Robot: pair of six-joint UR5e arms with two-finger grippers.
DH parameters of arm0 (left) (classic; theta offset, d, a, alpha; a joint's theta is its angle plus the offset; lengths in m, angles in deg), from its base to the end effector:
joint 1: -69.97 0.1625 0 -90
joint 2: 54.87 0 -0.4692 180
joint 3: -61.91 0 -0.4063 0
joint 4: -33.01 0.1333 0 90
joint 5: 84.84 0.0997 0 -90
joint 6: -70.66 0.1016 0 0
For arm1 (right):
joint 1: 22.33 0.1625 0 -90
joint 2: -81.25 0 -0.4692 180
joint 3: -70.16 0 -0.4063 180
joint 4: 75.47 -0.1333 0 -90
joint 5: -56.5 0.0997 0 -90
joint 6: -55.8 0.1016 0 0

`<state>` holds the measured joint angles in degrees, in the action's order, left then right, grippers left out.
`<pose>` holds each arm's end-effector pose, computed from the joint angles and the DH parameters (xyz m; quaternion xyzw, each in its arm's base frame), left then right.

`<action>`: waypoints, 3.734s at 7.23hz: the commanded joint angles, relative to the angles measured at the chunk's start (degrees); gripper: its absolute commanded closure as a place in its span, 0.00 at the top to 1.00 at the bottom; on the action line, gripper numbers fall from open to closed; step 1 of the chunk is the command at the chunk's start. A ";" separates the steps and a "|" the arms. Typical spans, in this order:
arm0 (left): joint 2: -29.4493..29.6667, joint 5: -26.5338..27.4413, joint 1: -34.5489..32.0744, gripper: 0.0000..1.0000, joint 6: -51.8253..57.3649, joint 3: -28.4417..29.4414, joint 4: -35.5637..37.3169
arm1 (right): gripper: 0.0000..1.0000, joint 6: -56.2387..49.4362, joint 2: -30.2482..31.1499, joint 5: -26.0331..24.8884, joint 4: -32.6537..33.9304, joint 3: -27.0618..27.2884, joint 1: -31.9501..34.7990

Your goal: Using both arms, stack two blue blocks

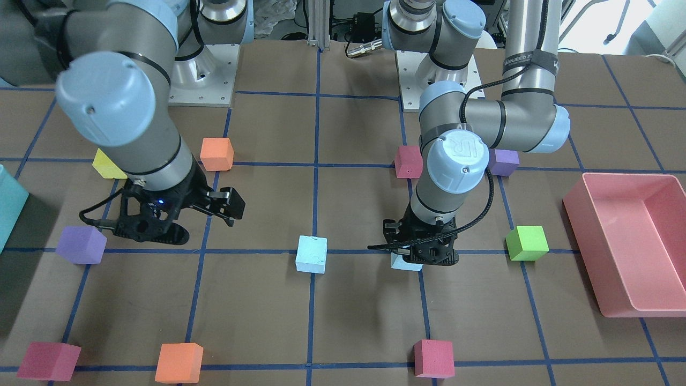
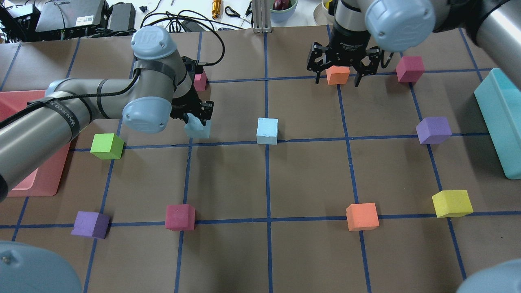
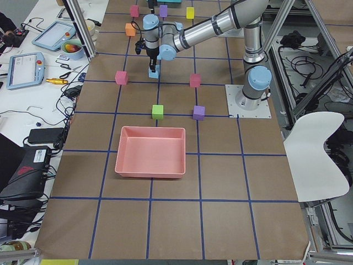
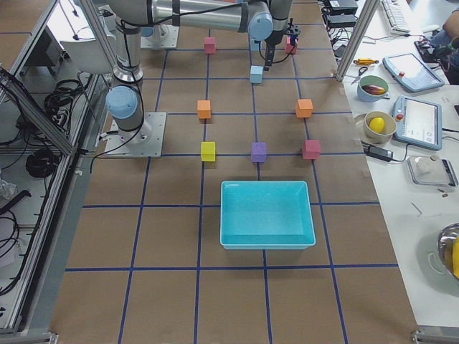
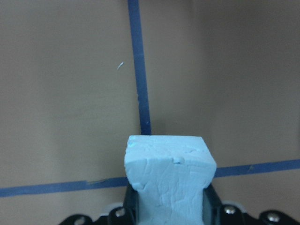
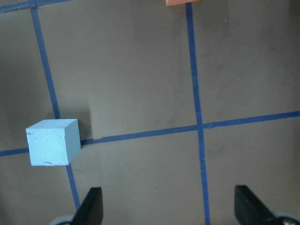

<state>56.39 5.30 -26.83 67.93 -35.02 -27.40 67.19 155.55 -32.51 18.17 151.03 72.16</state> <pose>-0.2068 -0.6102 0.3087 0.0355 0.9993 -0.0123 0.0002 0.1836 -0.6125 0.4612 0.0604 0.9978 0.0265 0.0050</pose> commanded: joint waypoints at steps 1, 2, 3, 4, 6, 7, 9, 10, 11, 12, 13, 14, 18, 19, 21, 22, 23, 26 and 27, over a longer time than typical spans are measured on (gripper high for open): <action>1.84 -0.58 -8.02 0.00 -8.82 10.41 -7.18 | 1.00 -2.16 7.06 -4.58 -7.55 0.07 -0.97; 2.90 -0.59 -9.71 0.00 -9.73 10.97 -7.09 | 1.00 -3.38 8.74 -4.77 -10.13 0.07 -0.80; 4.30 -0.85 -10.42 0.00 -9.92 11.41 -6.66 | 1.00 -4.61 8.84 -4.25 -9.98 0.07 -0.45; 5.18 -1.81 -12.00 0.00 -10.53 11.41 -3.95 | 1.00 -4.62 8.50 -4.07 -9.80 0.07 -0.45; 7.12 -2.08 -13.50 0.00 -11.06 11.67 -1.47 | 1.00 -4.27 8.58 -3.72 -9.80 0.16 -0.45; 7.04 -1.91 -14.29 0.00 -10.97 10.98 -1.55 | 1.00 -4.36 8.76 -3.72 -9.80 1.03 -0.89; 7.04 -2.08 -14.73 0.00 -11.58 10.97 -1.55 | 1.00 -4.79 8.67 -3.89 -9.54 1.30 -1.33; 7.13 -2.08 -14.74 0.00 -11.94 10.89 -1.55 | 1.00 -5.49 8.76 -3.89 -9.54 1.30 -2.63; 7.91 -1.91 -14.74 0.01 -11.94 10.88 -1.55 | 1.00 -6.63 8.93 -3.98 -9.71 1.30 -3.78; 8.44 -2.08 -14.74 0.91 -12.64 10.88 -1.55 | 1.00 -6.47 9.02 -4.07 -9.97 1.30 -3.96; 8.97 -1.99 -14.74 1.00 -13.16 10.88 -1.55 | 1.00 -6.29 9.11 -4.24 -10.32 1.39 -3.97; 9.15 -1.99 -14.74 1.00 -13.26 10.88 -1.47 | 1.00 -5.86 9.28 -4.42 -10.59 1.47 -3.79; -1.01 -1.46 -7.39 1.00 -10.54 14.30 -9.85 | 1.00 -5.85 12.09 -4.07 -7.96 6.39 -3.88; -5.22 -0.85 -3.44 1.00 -2.88 14.49 -15.91 | 1.00 -6.20 12.10 -4.07 -7.87 6.31 -3.96; -12.35 0.38 6.57 1.00 9.38 12.74 -23.32 | 1.00 -5.85 12.10 -3.98 -7.87 6.31 -3.88; -17.17 0.47 6.71 1.00 10.03 12.73 -27.00 | 1.00 -5.85 12.10 -3.72 -7.87 6.31 -3.88; -20.96 0.21 6.45 1.00 10.03 12.64 -27.39 | 1.00 -5.85 12.10 -3.55 -7.17 6.40 -3.70; -22.05 0.38 6.62 1.00 9.86 10.54 -27.65 | 1.00 -5.94 12.10 -3.72 -6.72 6.40 -3.88; -22.14 0.21 6.62 1.00 9.77 10.53 -28.00 | 1.00 -6.37 12.10 -3.72 -6.72 6.40 -3.96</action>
<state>34.52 5.47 -20.22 77.76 -24.27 -54.99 61.18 167.64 -36.19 11.42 157.43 68.29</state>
